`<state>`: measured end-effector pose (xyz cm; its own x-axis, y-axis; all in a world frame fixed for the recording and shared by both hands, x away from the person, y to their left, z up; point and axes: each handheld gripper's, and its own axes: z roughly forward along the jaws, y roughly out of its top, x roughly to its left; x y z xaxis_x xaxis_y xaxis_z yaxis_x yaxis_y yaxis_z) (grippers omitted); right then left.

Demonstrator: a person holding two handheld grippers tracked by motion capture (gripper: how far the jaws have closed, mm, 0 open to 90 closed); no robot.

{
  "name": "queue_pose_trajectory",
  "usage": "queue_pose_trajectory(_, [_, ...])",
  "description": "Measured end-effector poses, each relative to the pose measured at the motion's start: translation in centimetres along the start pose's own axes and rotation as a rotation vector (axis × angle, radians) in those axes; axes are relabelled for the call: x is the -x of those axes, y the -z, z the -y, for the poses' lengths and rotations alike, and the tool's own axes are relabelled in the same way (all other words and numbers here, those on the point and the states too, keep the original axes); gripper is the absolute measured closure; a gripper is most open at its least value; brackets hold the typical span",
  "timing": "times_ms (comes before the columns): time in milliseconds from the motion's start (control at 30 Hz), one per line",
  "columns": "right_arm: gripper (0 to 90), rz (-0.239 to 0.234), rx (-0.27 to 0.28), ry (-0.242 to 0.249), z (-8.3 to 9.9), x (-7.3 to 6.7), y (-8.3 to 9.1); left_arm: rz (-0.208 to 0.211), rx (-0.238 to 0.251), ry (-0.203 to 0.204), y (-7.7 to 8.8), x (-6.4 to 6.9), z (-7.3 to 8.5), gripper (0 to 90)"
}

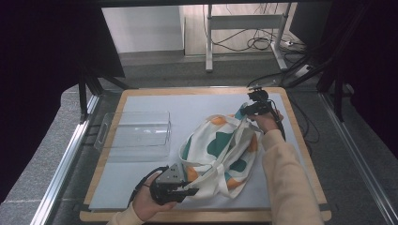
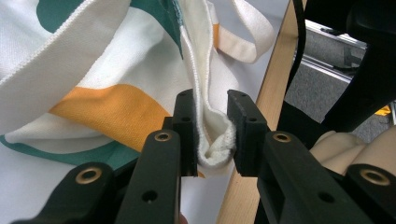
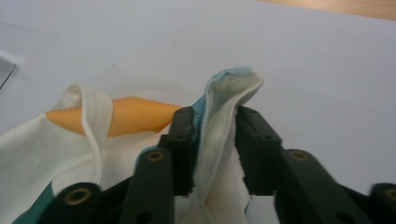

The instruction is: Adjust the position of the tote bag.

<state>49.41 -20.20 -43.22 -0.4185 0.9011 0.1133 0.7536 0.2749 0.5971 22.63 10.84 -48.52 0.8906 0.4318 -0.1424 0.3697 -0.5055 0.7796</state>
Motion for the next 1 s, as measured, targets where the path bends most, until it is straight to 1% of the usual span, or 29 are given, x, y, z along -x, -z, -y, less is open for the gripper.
queue_pose_trajectory(100, [80.2, -0.012, 0.0, 0.026, 0.1, -0.2, 0.1, -0.002, 0.0, 0.001, 0.0, 0.0, 0.0, 75.1])
queue_pose_trajectory(200, [83.1, -0.004, 0.006, 0.054, 0.2, -0.5, 0.3, -0.004, 0.003, 0.003, 0.0, -0.1, 0.0, 75.2])
queue_pose_trajectory(267, [83.7, -0.006, 0.01, 0.064, 0.2, -0.5, 0.4, -0.006, 0.005, 0.006, 0.1, -0.1, 0.0, 75.2])
queue_pose_trajectory(367, [84.0, -0.017, 0.015, 0.066, 0.2, -0.4, 0.6, -0.007, 0.007, 0.005, 0.2, -0.1, 0.0, 75.5])
queue_pose_trajectory(467, [84.3, -0.027, 0.034, 0.077, 0.2, -0.4, 1.0, -0.005, 0.009, 0.005, 0.4, -0.3, 0.0, 75.7])
queue_pose_trajectory(633, [84.4, -0.026, 0.052, 0.084, 0.3, -0.4, 1.8, -0.008, 0.019, 0.014, 1.1, -0.6, -0.2, 75.9])
queue_pose_trajectory(667, [84.5, -0.021, 0.058, 0.085, 0.3, -0.3, 2.2, -0.019, 0.022, 0.013, 1.7, -0.8, -0.3, 75.9])
queue_pose_trajectory(733, [84.5, -0.021, 0.066, 0.085, 0.3, -0.3, 2.7, -0.029, 0.03, 0.017, 2.2, -1.0, -0.3, 76.0])
queue_pose_trajectory(833, [84.5, -0.037, 0.078, 0.082, 0.4, -0.2, 3.5, -0.04, 0.041, 0.024, 2.8, -1.4, -0.1, 76.1])
queue_pose_trajectory(900, [84.5, -0.038, 0.084, 0.081, 0.5, -0.3, 4.0, -0.044, 0.035, 0.023, 3.1, -1.6, 0.0, 76.1])
queue_pose_trajectory(1000, [84.5, -0.024, 0.103, 0.086, 0.8, -0.7, 5.1, -0.054, 0.036, 0.022, 3.6, -1.9, 0.1, 76.2])
